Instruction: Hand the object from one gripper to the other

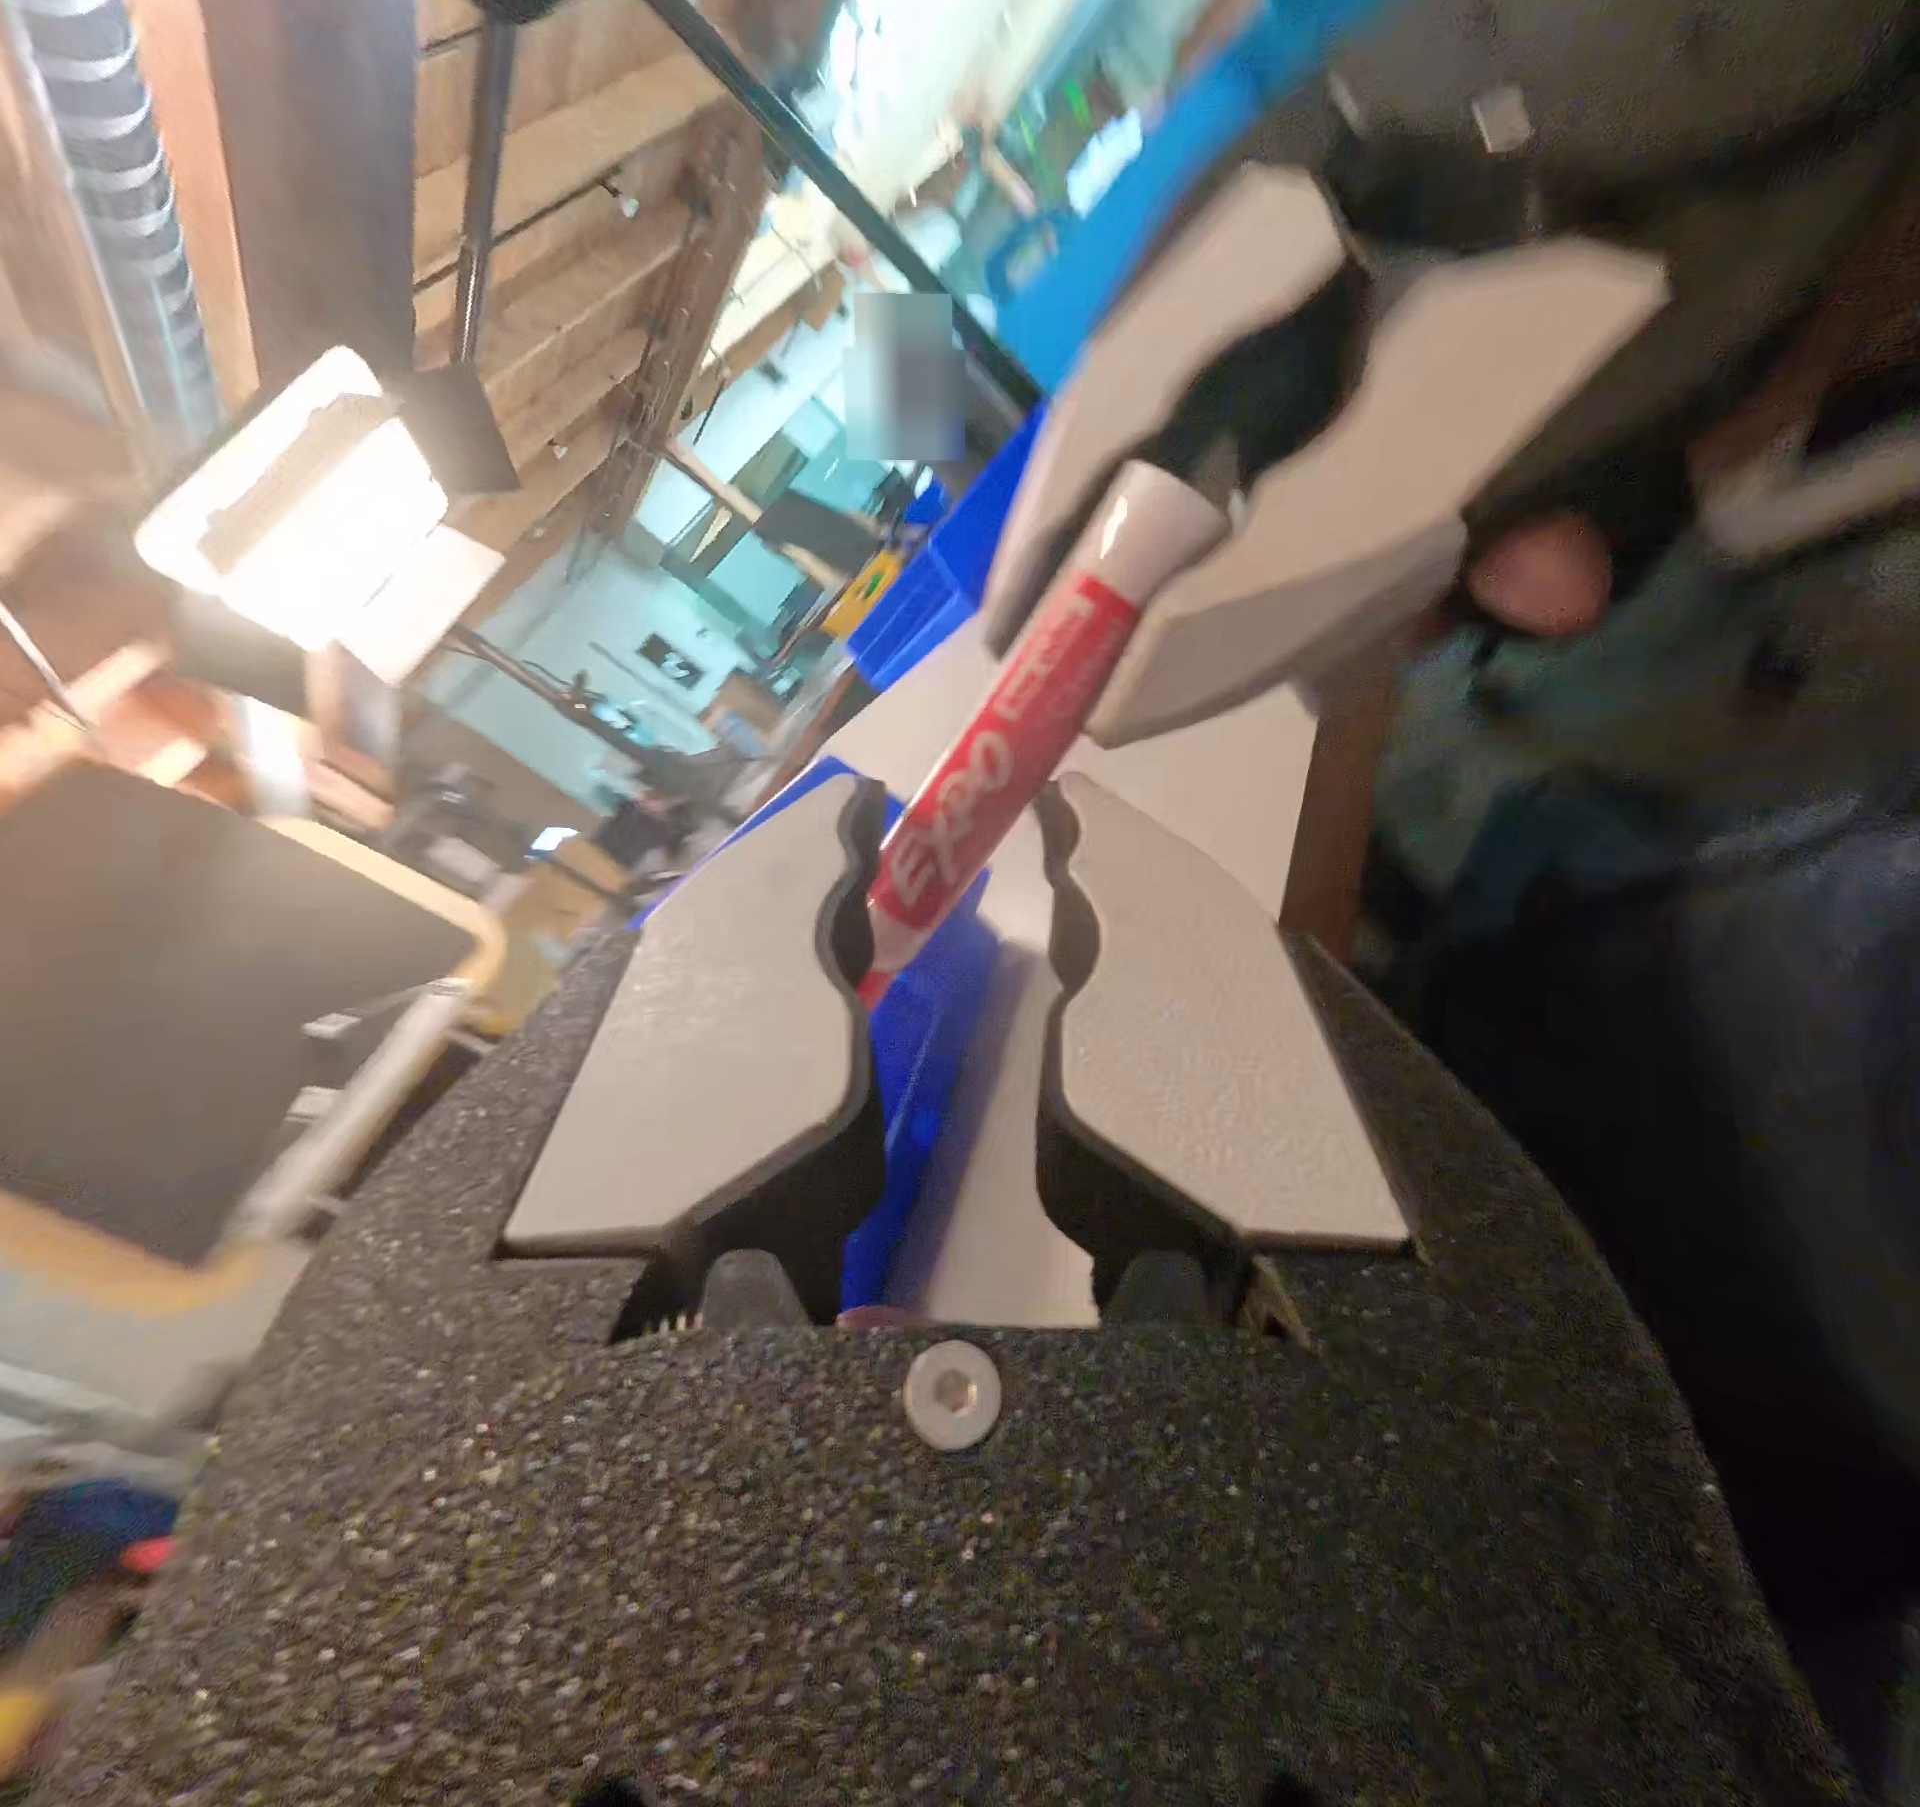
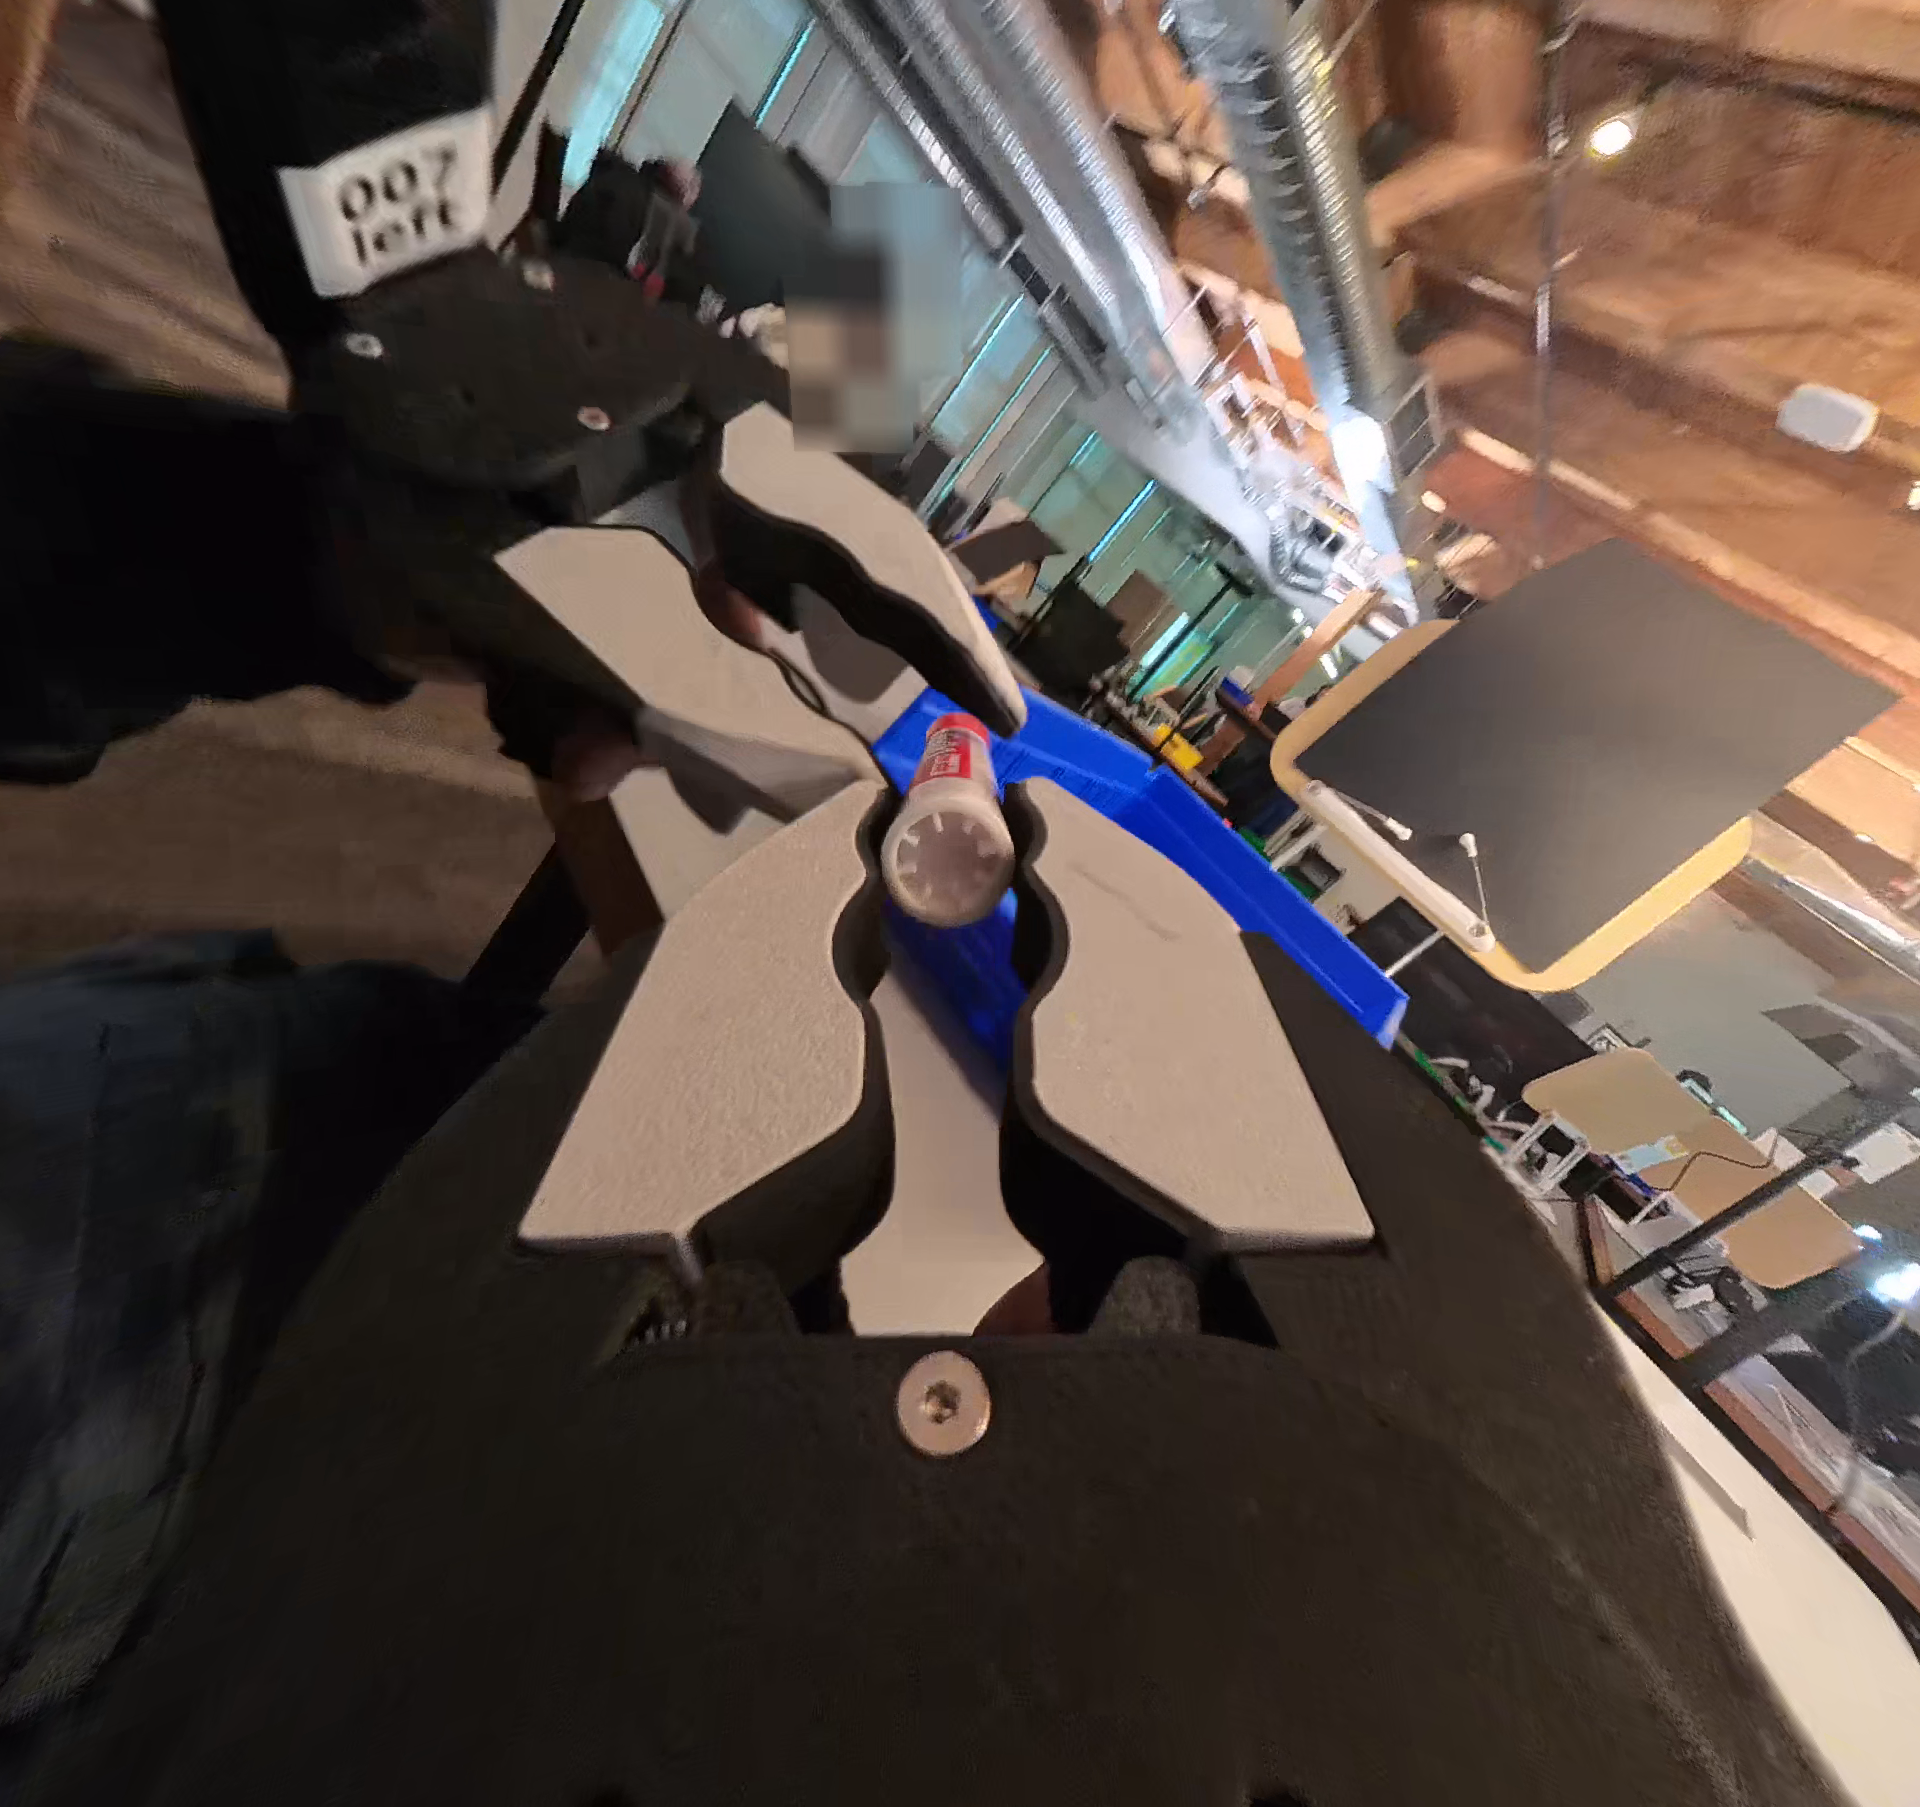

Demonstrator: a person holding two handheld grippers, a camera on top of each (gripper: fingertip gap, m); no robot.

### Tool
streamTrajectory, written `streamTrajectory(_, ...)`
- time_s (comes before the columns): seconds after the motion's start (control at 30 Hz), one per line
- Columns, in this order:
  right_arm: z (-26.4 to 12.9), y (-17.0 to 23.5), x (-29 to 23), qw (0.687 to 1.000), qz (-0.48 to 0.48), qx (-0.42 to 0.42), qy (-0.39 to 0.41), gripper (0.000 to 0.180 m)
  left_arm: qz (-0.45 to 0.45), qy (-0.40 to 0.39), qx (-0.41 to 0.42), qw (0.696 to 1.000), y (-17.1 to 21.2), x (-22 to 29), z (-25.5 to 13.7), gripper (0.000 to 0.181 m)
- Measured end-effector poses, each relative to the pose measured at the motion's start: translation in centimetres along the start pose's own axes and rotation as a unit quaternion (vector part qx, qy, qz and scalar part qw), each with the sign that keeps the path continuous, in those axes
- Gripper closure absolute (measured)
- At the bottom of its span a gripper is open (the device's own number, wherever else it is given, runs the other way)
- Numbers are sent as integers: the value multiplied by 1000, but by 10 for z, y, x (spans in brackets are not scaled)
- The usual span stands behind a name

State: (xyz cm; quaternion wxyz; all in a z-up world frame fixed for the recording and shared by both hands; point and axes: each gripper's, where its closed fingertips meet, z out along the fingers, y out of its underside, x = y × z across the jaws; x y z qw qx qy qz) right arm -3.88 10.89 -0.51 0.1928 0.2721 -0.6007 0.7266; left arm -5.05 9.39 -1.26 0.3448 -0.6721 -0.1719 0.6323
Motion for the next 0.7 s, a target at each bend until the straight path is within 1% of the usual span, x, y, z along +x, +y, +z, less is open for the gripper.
streamTrajectory(0.03,-2,-4,4,1000,15,19,7,160,-70,2,30,997,-6,-6,-2,143)
streamTrajectory(0.07,-5,-7,7,999,36,40,4,160,-139,6,63,988,-11,-13,-5,140)
streamTrajectory(0.1,-8,-11,7,996,61,60,-10,160,-206,9,103,973,-17,-21,-10,138)
streamTrajectory(0.13,-10,-13,6,993,87,77,-28,160,-271,19,145,951,-22,-29,-15,136)
streamTrajectory(0.2,-15,-16,5,982,141,109,-63,160,-383,52,211,898,-27,-41,-25,131)
streamTrajectory(0.27,-20,-19,6,966,199,135,-99,160,-451,92,243,854,-25,-45,-32,126)
streamTrajectory(0.3,-22,-20,8,957,225,147,-110,160,-470,110,242,841,-21,-42,-33,125)
streamTrajectory(0.43,-28,-24,9,925,295,178,-157,160,-481,183,221,828,-20,-19,-30,124)
streamTrajectory(0.53,-28,-23,5,916,312,180,-177,160,-480,220,226,819,-31,-7,-28,126)
streamTrajectory(0.7,-27,-23,-2,904,331,180,-202,160,-450,265,198,829,-37,20,-21,131)
